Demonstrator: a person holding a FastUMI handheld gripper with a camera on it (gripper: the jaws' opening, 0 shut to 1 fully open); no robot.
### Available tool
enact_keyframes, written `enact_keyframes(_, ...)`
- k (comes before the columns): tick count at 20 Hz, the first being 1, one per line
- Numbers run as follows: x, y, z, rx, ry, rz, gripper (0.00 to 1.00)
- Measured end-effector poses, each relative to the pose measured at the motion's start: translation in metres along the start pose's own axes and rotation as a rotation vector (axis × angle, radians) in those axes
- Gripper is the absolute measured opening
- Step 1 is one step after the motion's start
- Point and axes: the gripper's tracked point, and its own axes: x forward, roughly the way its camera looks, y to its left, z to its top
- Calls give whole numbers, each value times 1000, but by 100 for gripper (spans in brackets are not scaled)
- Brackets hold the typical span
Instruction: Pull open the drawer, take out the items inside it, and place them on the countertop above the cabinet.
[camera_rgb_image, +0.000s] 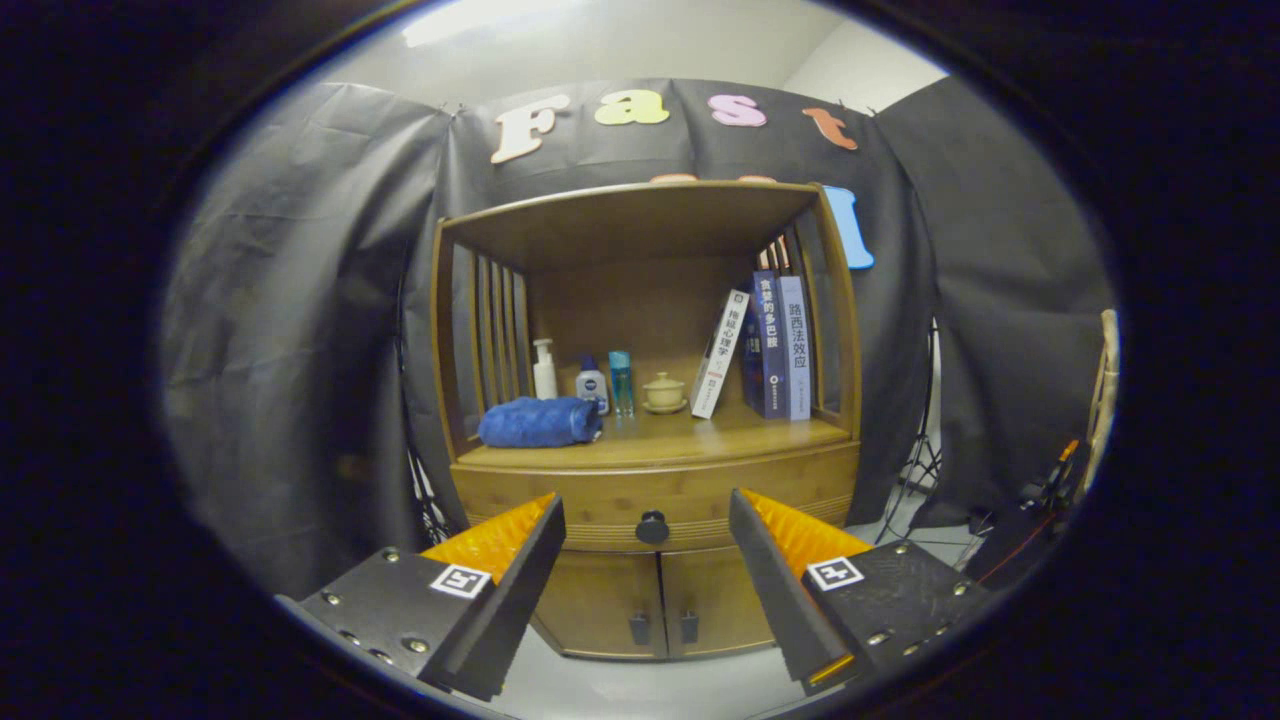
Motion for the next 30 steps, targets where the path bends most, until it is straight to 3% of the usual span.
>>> enact_keyframes(17,154,12,-108,-24,95,-13,99)
enact_keyframes(21,180,5,-123,-27,93,-44,66)
enact_keyframes(24,192,1,-130,23,107,-53,67)
enact_keyframes(29,199,-3,-130,46,90,-79,43)
enact_keyframes(30,199,-3,-130,52,91,-76,43)
